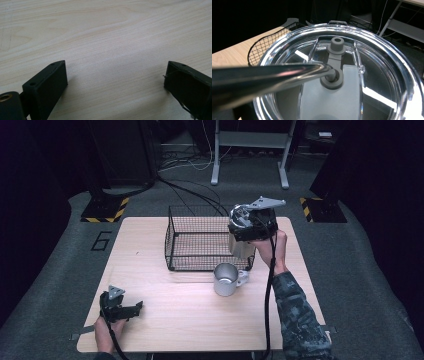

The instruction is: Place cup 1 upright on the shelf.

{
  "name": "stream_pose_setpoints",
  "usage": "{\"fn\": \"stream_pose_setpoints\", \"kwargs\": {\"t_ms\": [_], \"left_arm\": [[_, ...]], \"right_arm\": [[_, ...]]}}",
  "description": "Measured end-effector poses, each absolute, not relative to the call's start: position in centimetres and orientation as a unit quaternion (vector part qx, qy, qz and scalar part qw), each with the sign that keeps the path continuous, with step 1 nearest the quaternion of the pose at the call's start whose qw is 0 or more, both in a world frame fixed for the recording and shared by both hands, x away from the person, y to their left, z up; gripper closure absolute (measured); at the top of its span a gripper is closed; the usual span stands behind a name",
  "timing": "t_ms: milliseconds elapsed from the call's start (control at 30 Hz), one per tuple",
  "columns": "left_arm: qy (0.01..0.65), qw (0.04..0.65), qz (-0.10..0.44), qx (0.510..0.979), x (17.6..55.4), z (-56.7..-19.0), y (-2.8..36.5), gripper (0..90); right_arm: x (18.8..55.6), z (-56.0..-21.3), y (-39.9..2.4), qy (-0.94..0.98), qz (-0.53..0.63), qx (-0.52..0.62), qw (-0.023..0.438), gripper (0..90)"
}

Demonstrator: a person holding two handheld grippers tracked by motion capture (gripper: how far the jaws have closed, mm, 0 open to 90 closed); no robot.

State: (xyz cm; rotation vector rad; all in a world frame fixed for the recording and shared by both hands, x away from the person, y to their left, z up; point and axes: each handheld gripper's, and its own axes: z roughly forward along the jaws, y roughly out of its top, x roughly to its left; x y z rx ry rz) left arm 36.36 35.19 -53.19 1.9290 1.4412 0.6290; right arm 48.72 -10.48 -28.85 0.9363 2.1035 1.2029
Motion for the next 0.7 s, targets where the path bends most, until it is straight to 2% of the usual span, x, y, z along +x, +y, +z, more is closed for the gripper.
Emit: {"fn": "stream_pose_setpoints", "kwargs": {"t_ms": [700], "left_arm": [[0.549,0.321,0.239,0.734,36.4,-53.2,35.2,4.5]], "right_arm": [[51.8,-28.8,-9.4,0.776,0.440,0.359,0.273,3.4]]}}
